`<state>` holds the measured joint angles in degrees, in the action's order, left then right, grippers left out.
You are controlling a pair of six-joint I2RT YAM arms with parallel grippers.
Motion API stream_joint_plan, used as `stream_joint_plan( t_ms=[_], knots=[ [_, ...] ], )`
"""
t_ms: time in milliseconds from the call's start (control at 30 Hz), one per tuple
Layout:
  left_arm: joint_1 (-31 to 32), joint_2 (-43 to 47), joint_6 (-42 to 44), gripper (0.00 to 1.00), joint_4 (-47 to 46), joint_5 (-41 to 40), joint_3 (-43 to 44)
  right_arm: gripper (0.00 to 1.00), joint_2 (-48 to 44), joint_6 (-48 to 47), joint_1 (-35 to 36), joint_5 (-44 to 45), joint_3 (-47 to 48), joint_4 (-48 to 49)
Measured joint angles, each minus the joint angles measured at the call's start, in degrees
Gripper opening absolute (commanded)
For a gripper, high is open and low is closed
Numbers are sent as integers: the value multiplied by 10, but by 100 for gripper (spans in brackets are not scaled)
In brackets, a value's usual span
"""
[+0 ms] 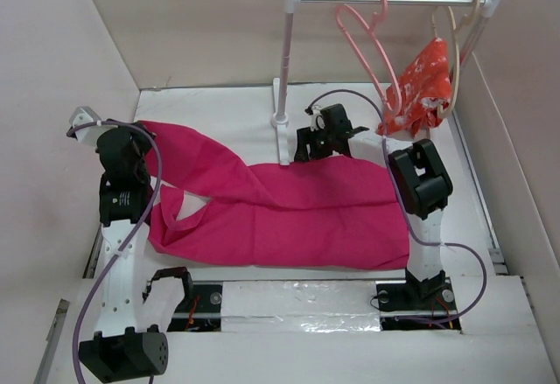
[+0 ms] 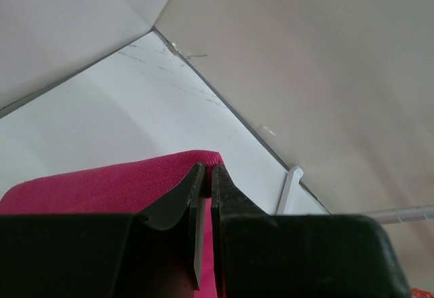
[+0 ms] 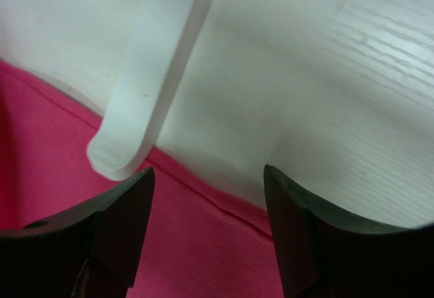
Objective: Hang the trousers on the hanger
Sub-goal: Flatten out the trousers at the center of the board.
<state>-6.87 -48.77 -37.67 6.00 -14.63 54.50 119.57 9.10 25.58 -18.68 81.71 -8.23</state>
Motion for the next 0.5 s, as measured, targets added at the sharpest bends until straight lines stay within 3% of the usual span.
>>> stream_joint_plan(
  t_ms=[100, 133, 200, 233, 333, 500],
  knots=[
    [0, 6, 1, 0, 1, -4, 0, 52, -8, -3, -1, -27, -22, 10],
    [0, 10, 1, 0, 2, -5, 0, 41, -13, -1, -1, -35, -34, 17],
    [0, 22, 1, 0, 3, -7, 0, 29, -23, 6, -4, -48, -62, 31],
    [0, 30, 1, 0, 3, -8, 0, 17, -28, 11, -6, -54, -75, 40],
    [0, 57, 0, 0, 1, -15, -7, 0, -42, 27, -12, -68, -114, 66],
    [0, 82, -2, 0, 3, -24, -23, 0, -87, 55, -20, -77, -193, 117]
  ],
)
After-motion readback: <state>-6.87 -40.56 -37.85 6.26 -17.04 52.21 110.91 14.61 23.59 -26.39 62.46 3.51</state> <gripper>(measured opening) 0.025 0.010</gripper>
